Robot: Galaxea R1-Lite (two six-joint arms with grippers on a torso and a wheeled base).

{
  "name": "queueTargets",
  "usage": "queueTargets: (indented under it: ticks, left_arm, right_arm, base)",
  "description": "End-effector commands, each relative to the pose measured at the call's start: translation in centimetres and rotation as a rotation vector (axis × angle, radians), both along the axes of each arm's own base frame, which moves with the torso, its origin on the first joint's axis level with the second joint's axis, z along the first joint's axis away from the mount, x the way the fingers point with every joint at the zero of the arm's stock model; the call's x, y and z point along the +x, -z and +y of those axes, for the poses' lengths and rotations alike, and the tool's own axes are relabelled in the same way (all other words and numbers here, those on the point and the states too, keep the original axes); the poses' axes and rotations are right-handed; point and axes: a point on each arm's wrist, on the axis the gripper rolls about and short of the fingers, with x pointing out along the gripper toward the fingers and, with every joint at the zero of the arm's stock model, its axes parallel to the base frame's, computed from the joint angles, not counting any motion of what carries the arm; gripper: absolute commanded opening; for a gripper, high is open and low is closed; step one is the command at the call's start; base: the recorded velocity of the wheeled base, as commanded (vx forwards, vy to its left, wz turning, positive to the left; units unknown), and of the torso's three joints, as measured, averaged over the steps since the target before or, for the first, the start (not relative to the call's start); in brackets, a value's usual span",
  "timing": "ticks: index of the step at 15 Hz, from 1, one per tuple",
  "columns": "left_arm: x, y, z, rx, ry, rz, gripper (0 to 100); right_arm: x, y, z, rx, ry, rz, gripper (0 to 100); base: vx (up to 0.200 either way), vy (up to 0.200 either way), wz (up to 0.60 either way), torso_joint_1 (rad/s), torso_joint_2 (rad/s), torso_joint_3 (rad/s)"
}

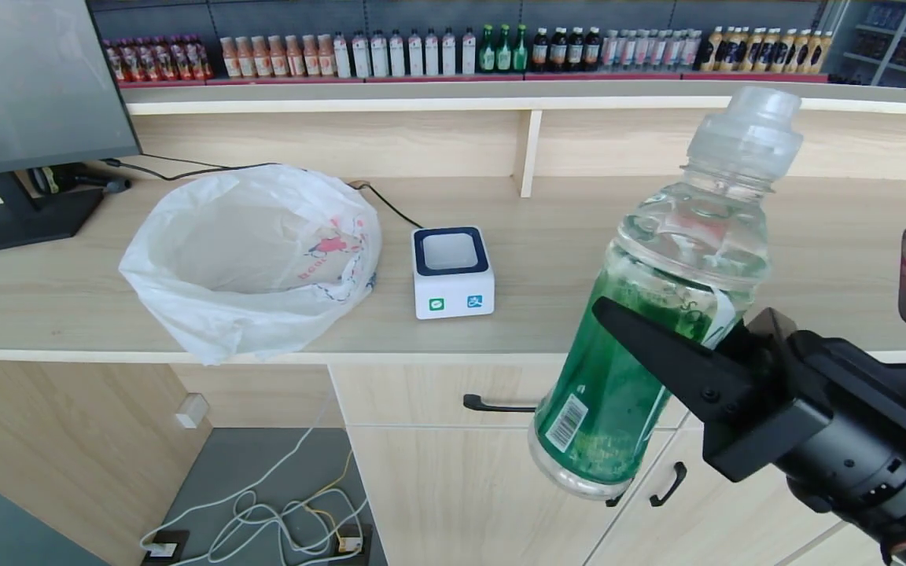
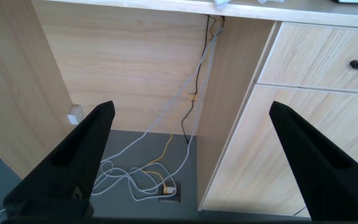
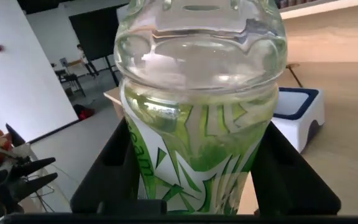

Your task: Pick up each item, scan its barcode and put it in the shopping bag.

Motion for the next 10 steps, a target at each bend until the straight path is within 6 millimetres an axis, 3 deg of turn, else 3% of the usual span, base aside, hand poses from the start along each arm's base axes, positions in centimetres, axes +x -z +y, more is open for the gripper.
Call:
queueTargets:
  ticks: [1, 6, 10]
  left_arm:
    - [0.0, 0.0, 0.0, 0.000, 0.000, -0.002, 100]
    - [0.0, 0.0, 0.0, 0.000, 0.000, 0.000, 100]
    - [0.0, 0.0, 0.0, 0.000, 0.003, 0.000, 100]
  right_arm:
    - [0.4, 0.6, 0.4, -0.033, 0.049, -0.001, 0]
    - [1.2, 1.2, 0.3, -0.134, 0.373, -0.047, 0]
    - [2.0, 1.2, 0.6, -0.184, 0.481, -0.078, 0]
  base:
    - [0.000, 0.000, 0.00, 0.000, 0.00, 0.000]
    - [0.000, 0.000, 0.00, 0.000, 0.00, 0.000]
    - [0.000, 0.000, 0.00, 0.000, 0.00, 0.000]
